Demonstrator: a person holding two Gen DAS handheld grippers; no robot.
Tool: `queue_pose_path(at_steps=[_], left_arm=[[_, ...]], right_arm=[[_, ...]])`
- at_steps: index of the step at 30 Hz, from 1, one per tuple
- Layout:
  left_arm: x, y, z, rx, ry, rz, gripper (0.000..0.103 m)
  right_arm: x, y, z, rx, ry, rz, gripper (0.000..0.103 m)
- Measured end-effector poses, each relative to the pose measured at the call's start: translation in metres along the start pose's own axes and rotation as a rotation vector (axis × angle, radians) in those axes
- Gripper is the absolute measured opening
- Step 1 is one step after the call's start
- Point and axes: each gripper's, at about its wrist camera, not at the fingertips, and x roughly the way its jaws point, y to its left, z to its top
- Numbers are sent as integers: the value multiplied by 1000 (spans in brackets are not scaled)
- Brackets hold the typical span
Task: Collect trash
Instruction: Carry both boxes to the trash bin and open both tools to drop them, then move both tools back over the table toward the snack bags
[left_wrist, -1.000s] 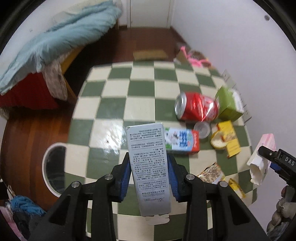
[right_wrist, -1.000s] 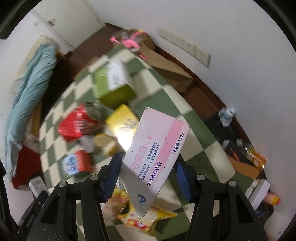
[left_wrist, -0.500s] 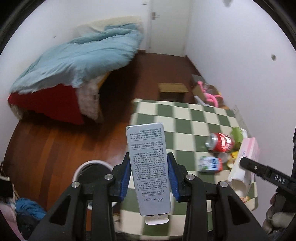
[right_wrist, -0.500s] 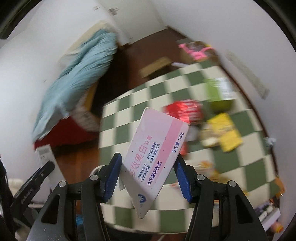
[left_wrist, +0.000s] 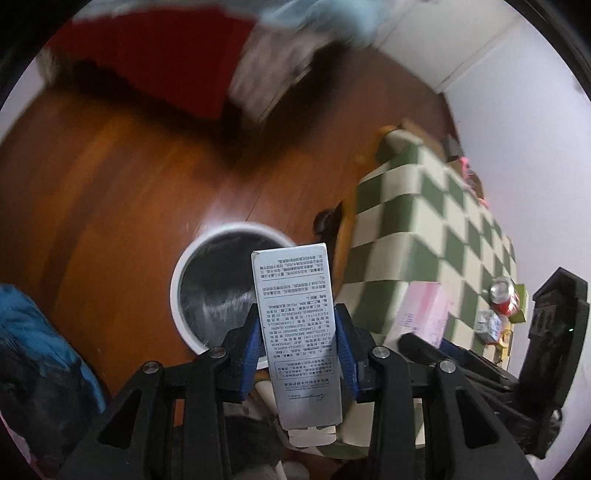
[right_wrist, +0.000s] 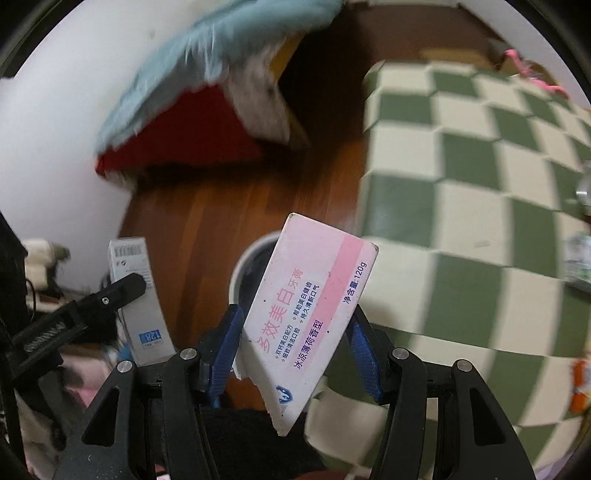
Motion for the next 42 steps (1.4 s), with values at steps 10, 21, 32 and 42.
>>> queue_pose_path(at_steps=[10,21,32,42], left_arm=[[51,75,1,-136,64,46,89],[17,89,-30,-117,-70,315,100],[-20,61,-60,-66,-143,368,100],[-72,25,-93,-5,-213,372,100]], right_arm=[[136,40,16,-89,216,-127,62],[159,51,18,-191,260,-259,99],[96,47,-9,-257,194,-306,99],[20,57,-34,-276,99,-246,99]])
